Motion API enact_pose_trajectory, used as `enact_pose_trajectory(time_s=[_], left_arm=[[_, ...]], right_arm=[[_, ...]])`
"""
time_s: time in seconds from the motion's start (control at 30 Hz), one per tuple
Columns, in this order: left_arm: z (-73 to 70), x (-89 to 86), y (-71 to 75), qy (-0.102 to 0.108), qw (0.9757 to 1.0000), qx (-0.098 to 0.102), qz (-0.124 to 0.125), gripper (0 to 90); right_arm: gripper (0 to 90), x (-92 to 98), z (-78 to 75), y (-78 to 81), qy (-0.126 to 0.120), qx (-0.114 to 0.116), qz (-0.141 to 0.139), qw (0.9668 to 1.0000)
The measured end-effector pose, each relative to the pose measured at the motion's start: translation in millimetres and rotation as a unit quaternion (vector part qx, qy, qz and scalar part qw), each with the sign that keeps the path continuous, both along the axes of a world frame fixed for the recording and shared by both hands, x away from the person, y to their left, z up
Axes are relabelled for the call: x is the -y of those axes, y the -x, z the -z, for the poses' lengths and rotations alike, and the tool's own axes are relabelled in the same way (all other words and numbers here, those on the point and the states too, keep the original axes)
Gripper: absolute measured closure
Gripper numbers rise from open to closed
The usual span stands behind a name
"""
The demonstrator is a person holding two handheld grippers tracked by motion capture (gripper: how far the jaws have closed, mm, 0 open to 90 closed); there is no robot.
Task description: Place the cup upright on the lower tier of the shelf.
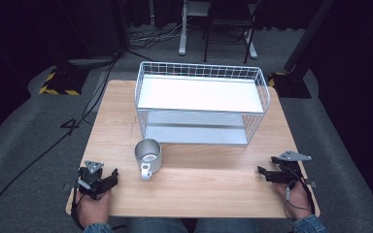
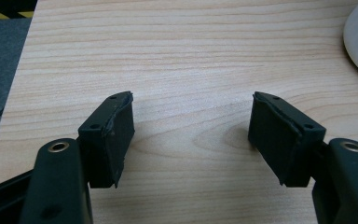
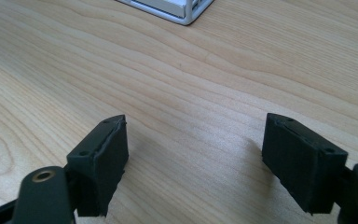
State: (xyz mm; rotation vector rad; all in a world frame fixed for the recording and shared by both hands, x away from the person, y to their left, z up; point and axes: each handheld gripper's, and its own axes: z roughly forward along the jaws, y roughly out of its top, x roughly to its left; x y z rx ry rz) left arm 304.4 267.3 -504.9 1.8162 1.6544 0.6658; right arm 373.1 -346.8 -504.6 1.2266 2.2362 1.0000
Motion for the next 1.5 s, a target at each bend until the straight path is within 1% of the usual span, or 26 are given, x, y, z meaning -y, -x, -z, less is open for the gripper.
enact_pose_trajectory(time_s=[0.53, 0.67, 0.77, 0.87, 0.93, 0.97, 1.0, 1.03, 1.1, 1.13, 1.17, 1.2, 1.23, 1.27, 1.33, 1.47, 1.5], left_arm=[[0.0, 0.0, -0.3, 0.001, 1.0000, 0.000, -0.001, 31.5], [-0.2, -0.7, -0.2, 0.000, 1.0000, 0.000, 0.004, 31.5], [-0.3, -0.8, 1.0, -0.002, 1.0000, 0.002, 0.003, 33.6], [-1.3, -0.4, 3.2, -0.001, 1.0000, 0.001, 0.000, 33.7], [-2.5, 0.6, 4.6, 0.003, 1.0000, 0.004, -0.002, 32.2], [-6.2, 2.5, 7.7, 0.009, 0.9999, 0.012, -0.002, 31.0], [-6.2, 2.5, 7.7, 0.009, 0.9999, 0.012, -0.002, 30.4], [-10.9, 5.8, 11.1, 0.014, 0.9997, 0.017, 0.002, 29.9], [-16.1, 11.1, 15.3, 0.013, 0.9996, 0.024, 0.006, 29.8], [-19.6, 14.2, 18.3, 0.009, 0.9995, 0.029, 0.009, 29.8], [-19.6, 14.2, 18.3, 0.009, 0.9995, 0.029, 0.009, 29.9], [-24.3, 19.2, 22.8, 0.011, 0.9992, 0.036, 0.011, 29.9], [-24.3, 19.2, 22.8, 0.011, 0.9992, 0.036, 0.011, 29.9], [-28.9, 24.0, 26.8, 0.014, 0.9988, 0.043, 0.017, 29.9], [-33.8, 31.2, 31.7, 0.019, 0.9983, 0.050, 0.021, 29.9], [-40.3, 47.5, 38.6, 0.025, 0.9974, 0.059, 0.032, 30.9], [-40.3, 47.5, 38.6, 0.025, 0.9974, 0.059, 0.032, 30.7]], right_arm=[[22.7, 0.0, -0.1, 0.3, 0.000, 0.000, 0.000, 1.0000], [22.7, 0.0, -0.1, 0.3, 0.000, 0.000, 0.000, 1.0000], [22.7, 0.0, -0.1, 0.3, 0.000, -0.001, 0.000, 1.0000], [22.7, 0.0, -0.1, 0.3, 0.000, -0.001, 0.000, 1.0000], [22.7, 0.0, -0.1, 0.3, 0.000, 0.000, 0.000, 1.0000], [22.7, 0.0, -0.1, 0.3, 0.000, -0.001, 0.000, 1.0000], [22.7, 0.0, -0.1, 0.3, 0.000, -0.001, 0.000, 1.0000], [22.8, 0.0, -0.1, 0.3, 0.000, -0.001, 0.000, 1.0000], [22.7, 0.0, -0.1, 0.3, 0.000, -0.001, 0.000, 1.0000], [22.7, 0.0, -0.1, 0.3, 0.000, -0.001, 0.000, 1.0000], [22.7, 0.0, -0.1, 0.3, 0.000, -0.001, 0.000, 1.0000], [22.7, 0.0, -0.1, 0.3, 0.000, -0.001, 0.000, 1.0000], [22.7, 0.0, -0.1, 0.3, 0.000, -0.001, 0.000, 1.0000], [22.7, 0.0, -0.1, 0.3, 0.000, 0.000, 0.000, 1.0000], [22.7, 0.0, -0.1, 0.3, 0.000, -0.001, 0.000, 1.0000], [22.7, 0.0, -0.1, 0.3, 0.000, -0.001, 0.000, 1.0000], [22.7, 0.0, -0.1, 0.3, 0.000, -0.001, 0.000, 1.0000]])
